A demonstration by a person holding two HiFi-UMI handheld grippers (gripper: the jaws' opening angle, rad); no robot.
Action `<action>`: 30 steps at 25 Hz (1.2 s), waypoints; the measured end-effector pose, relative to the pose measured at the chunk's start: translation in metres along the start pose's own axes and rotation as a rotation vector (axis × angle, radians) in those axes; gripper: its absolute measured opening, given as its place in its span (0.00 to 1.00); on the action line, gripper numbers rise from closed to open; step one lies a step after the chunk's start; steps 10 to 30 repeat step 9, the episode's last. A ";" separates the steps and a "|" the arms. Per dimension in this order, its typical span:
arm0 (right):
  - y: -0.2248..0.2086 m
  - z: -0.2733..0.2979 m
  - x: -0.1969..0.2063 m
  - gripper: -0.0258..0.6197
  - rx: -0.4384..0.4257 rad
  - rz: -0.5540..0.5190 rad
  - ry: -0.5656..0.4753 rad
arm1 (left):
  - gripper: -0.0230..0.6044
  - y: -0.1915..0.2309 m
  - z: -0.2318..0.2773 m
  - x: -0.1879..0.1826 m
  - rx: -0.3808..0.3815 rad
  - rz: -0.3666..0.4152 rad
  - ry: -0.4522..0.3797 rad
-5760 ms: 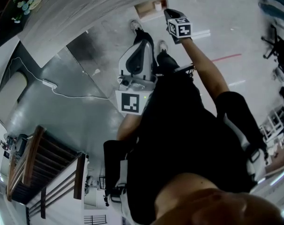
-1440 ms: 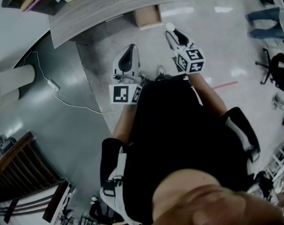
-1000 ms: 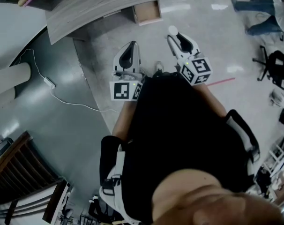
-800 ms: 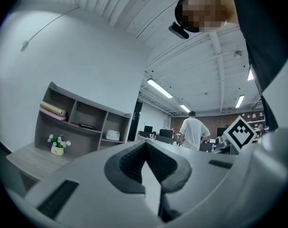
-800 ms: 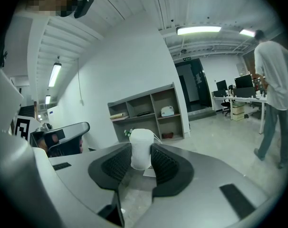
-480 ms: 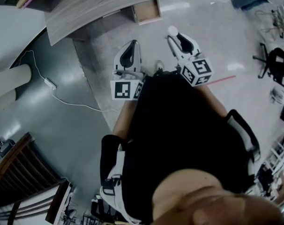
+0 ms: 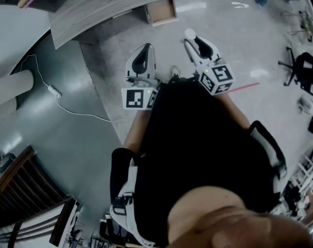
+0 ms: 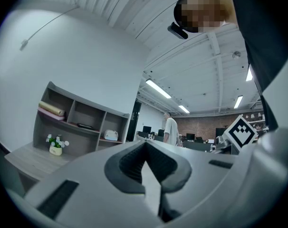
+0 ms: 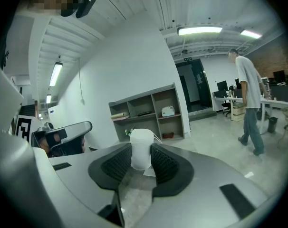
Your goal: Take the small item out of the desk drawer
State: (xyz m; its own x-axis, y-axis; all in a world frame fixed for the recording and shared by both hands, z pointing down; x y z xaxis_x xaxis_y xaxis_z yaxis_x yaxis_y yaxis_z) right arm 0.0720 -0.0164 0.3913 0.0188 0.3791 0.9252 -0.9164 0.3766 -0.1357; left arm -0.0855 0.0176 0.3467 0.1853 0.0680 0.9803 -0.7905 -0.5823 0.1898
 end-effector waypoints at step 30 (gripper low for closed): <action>0.004 -0.003 0.004 0.24 -0.005 -0.002 0.006 | 0.03 -0.001 -0.006 0.002 -0.004 0.002 0.001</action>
Point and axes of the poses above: the fingertips, and each gripper's own axes: z forward along the fingers, y to its left, x out of its underside, the point moved 2 cm from there along -z, backward along the fingers, and after that the axes turned 13 degrees about x, right-handed, at the moved point
